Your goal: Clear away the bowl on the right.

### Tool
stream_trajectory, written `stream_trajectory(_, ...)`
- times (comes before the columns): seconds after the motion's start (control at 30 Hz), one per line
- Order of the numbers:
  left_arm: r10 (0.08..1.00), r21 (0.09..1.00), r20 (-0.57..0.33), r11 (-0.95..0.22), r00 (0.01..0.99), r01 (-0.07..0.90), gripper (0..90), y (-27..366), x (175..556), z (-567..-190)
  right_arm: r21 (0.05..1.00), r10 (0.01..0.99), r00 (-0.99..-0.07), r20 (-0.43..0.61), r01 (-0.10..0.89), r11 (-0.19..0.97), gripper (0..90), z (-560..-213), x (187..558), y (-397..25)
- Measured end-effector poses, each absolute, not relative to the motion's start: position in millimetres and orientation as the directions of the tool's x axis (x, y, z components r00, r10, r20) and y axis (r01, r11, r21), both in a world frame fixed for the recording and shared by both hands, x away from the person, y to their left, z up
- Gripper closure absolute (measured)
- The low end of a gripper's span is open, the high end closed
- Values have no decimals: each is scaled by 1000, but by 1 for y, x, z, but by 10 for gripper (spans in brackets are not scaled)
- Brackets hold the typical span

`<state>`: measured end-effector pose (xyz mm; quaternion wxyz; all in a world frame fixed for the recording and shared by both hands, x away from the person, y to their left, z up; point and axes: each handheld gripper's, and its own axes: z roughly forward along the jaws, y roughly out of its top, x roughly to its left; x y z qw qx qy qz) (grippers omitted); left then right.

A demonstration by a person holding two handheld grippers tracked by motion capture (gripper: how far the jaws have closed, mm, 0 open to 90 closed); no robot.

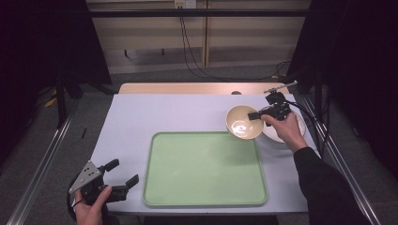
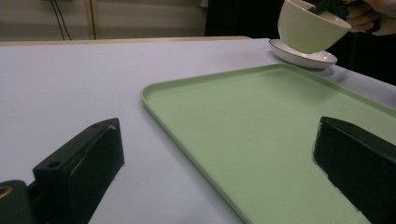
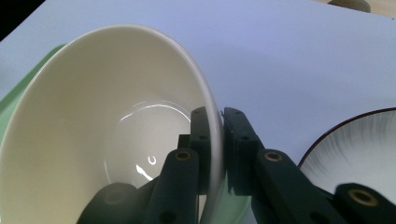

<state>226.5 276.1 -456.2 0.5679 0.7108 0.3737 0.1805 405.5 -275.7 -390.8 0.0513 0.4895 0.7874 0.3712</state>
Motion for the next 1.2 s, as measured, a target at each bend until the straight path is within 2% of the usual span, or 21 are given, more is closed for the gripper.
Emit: stream_trajectory(1.2,739,941,-167,-77,652,329,19,276,227,-456,510,827,-486,284,806,299,834,-434,416,-271)
